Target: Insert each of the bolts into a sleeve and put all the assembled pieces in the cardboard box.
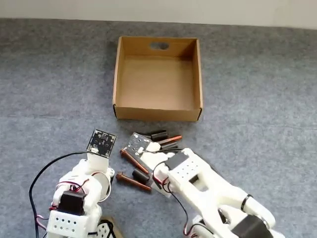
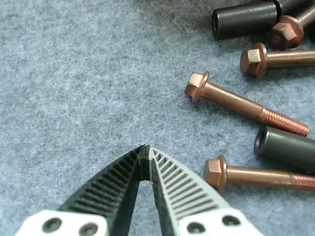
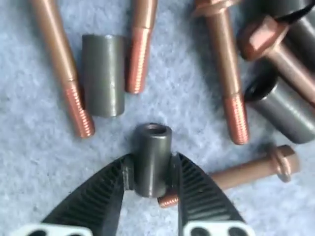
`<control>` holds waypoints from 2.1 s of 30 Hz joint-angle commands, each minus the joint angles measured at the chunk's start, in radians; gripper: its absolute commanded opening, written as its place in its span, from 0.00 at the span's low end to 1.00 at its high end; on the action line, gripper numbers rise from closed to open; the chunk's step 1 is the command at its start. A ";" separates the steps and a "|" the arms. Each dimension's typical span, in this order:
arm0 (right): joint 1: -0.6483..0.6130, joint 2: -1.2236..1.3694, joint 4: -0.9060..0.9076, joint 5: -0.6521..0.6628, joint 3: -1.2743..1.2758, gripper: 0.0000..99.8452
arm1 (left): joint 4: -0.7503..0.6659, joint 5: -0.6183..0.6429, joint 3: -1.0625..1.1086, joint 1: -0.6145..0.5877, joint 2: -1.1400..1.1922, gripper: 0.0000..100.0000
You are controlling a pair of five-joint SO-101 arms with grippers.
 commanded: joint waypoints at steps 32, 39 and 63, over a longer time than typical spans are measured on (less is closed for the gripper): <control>0.470 -0.542 0.177 -0.155 -0.099 0.00 | 0.005 -0.002 0.018 0.016 -0.008 0.01; 0.618 -0.657 0.071 -0.325 0.133 0.00 | 0.005 -0.002 0.018 0.016 -0.008 0.01; 0.659 -0.664 -0.114 -0.384 0.344 0.01 | 0.005 0.002 0.018 0.039 -0.008 0.01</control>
